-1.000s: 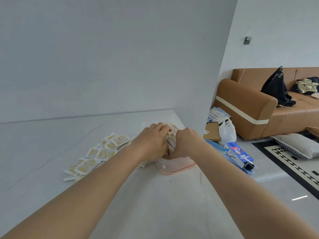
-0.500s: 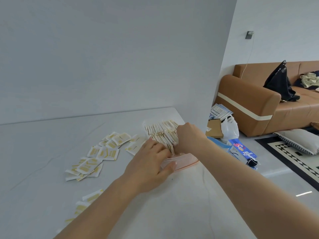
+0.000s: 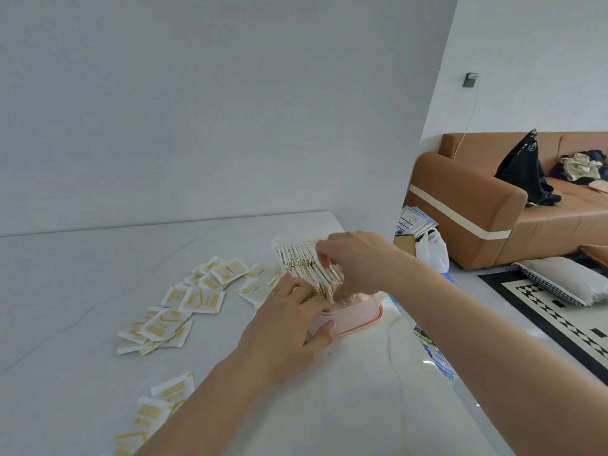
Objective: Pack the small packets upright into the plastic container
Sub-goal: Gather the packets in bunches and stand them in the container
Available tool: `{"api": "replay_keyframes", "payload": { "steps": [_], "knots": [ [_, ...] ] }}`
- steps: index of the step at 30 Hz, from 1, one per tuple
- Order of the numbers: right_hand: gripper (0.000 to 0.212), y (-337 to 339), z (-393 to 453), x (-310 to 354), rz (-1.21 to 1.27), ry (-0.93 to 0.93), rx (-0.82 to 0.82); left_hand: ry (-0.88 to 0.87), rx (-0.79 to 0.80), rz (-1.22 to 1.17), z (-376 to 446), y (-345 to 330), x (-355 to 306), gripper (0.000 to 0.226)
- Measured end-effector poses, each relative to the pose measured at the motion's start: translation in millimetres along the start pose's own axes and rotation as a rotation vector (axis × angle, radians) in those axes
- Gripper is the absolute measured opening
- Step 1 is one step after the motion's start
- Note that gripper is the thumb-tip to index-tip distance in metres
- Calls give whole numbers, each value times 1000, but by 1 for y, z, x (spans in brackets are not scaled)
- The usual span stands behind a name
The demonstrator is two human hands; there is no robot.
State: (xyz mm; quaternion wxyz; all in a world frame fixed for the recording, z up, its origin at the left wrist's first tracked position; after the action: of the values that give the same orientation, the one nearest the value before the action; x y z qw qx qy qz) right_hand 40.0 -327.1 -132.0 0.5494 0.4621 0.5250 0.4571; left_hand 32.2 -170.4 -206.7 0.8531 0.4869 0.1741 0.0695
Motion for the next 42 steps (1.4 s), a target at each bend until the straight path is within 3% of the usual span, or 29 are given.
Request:
{"api": "replay_keyframes", "payload": {
  "steps": [8, 14, 21, 36, 42],
  "knots": [
    [47, -27, 23, 9, 65, 36, 112, -16, -30, -1, -1, -2, 2, 28],
    [63, -8, 13, -2, -71, -4, 11, -11, -38, 0, -1, -3, -1, 32],
    [58, -20, 16, -7, -206, -93, 104, 4, -102, -26, -3, -6, -4, 30],
    [62, -19, 21, -8, -232, -61, 33, 18, -98, -64, -3, -10, -3, 28],
    [70, 0, 13, -30, -276, 47, 51, 10, -86, -40, -2, -10, -3, 27]
  ]
}}
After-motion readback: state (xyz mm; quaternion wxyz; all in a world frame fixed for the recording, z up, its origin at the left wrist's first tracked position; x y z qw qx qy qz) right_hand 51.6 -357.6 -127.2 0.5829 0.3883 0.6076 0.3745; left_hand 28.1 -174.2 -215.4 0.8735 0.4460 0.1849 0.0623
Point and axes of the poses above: each hand's wrist, its own z-axis towards the middle knuckle, its own y-axis out of the back of the hand, x = y × z, the point moved 4 cm from there along z, towards the middle knuckle, and after that the axes turned 7 degrees about -y, right-handed, at the moved point
